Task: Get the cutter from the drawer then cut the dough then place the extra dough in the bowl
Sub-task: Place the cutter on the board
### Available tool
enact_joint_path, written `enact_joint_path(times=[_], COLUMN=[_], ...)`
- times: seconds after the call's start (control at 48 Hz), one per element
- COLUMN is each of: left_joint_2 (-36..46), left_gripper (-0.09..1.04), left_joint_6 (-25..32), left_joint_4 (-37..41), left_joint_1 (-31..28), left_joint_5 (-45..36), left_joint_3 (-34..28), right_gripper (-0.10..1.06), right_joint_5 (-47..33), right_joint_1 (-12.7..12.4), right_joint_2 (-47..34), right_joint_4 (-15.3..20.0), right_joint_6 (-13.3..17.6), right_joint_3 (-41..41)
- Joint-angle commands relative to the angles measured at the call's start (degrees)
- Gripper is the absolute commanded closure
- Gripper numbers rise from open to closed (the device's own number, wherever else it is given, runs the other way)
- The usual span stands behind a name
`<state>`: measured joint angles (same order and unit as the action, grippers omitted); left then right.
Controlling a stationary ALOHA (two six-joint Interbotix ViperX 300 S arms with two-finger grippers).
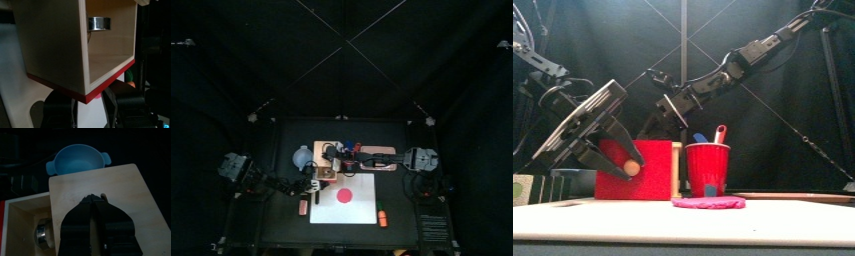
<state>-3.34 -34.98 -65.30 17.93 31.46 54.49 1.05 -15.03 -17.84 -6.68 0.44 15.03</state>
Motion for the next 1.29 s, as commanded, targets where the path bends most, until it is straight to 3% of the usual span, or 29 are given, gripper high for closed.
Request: enact_joint_path(times=[0.021, 0.167, 0.562, 0.771, 1.083, 1.292], left_joint_2=[0.5, 0.5, 1.6, 7.5, 25.8, 33.9], left_gripper=[0.37, 0.34, 0.0, 0.0, 0.02, 0.13], left_joint_6=[0.3, 0.4, 0.5, 0.5, 1.1, 10.0], left_joint_4=[0.4, 0.4, 1.6, 2.5, 10.2, 23.5], left_joint_1=[0.5, 0.5, 0.5, 2.9, 7.9, 4.7], left_joint_5=[-0.1, 0.4, 1.4, 0.0, -5.8, -0.8], left_joint_3=[-1.2, -1.0, -0.7, 2.4, 12.7, 15.1], right_gripper=[0.93, 0.93, 0.93, 0.93, 0.93, 0.93], right_joint_5=[0.9, 0.9, 0.9, 0.9, 0.9, 2.3], right_joint_1=[-0.4, -0.4, -0.4, -0.4, -0.4, -0.2], right_joint_2=[0.3, 0.3, 0.3, 0.3, 0.0, 0.2], right_joint_4=[0.0, 0.0, 0.0, 0.0, 0.3, 0.2], right_joint_6=[0.1, 0.1, 0.1, 0.1, 0.2, 0.2], right_joint_3=[-0.2, -0.2, -0.5, -0.5, -1.1, -2.2])
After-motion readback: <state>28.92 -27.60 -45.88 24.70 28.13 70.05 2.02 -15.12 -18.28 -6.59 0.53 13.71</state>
